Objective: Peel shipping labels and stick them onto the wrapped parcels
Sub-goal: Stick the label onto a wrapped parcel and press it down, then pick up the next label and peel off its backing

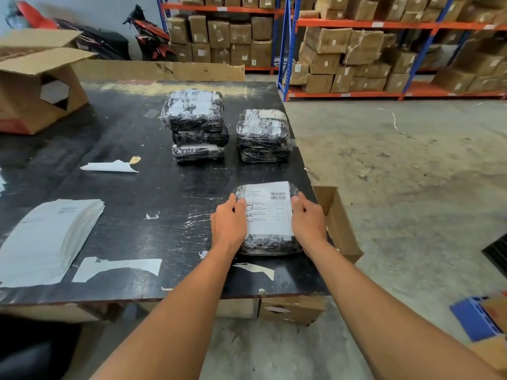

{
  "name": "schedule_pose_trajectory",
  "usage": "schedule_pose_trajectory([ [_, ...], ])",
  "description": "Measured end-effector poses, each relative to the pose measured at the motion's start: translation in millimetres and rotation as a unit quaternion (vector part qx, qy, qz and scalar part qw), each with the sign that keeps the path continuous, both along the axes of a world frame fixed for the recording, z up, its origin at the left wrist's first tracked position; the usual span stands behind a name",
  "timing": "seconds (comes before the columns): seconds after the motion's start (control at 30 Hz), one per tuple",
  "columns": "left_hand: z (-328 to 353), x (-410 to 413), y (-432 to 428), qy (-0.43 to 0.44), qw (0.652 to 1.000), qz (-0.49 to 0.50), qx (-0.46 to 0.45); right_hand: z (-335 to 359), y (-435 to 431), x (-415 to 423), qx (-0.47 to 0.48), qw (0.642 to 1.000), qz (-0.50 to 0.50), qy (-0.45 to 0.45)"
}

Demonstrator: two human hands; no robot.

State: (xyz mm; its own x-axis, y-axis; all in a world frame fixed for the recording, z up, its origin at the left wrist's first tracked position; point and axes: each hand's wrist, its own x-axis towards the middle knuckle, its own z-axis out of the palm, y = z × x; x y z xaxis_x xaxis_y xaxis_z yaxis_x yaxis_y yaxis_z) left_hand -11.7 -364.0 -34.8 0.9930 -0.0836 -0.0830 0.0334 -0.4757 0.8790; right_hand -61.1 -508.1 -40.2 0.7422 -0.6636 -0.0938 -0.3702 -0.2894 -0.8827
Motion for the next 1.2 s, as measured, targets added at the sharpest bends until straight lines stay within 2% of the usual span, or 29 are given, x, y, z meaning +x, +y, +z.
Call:
schedule_pose_trajectory([
  [0.13,5.7,2.0,0.8,0.006,0.999,-0.022,0.035,1.3,-1.0,0.9,0.001,1.000,0.010,0.005],
  [0.33,24.7,1.7,3.1,0.002,0.996,-0.028,0.081,17.2,-14.9,0.8,-0.048,0.995,0.063,0.065],
  [0.57,48.5,15.5,41.2,-0.036,0.995,0.059,0.075,62.9,-5.8,24.0,-0.159,0.986,0.052,0.002],
  [0.73,68.3,20.4,96.9,-0.069,0.984,0.145,0.081,83.0,57.3,45.7,-0.149,0.978,0.143,0.009],
  [1.0,58.5,30.2,241.6,-0.056,0.951,0.286,0.104,57.0,208.1,77.0,-0.142,0.945,0.292,0.032],
  [1.2,42.2,56.5,338.7,-0.049,0.948,0.283,0.138,36.4,306.7,114.2,-0.154,0.934,0.320,0.039],
])
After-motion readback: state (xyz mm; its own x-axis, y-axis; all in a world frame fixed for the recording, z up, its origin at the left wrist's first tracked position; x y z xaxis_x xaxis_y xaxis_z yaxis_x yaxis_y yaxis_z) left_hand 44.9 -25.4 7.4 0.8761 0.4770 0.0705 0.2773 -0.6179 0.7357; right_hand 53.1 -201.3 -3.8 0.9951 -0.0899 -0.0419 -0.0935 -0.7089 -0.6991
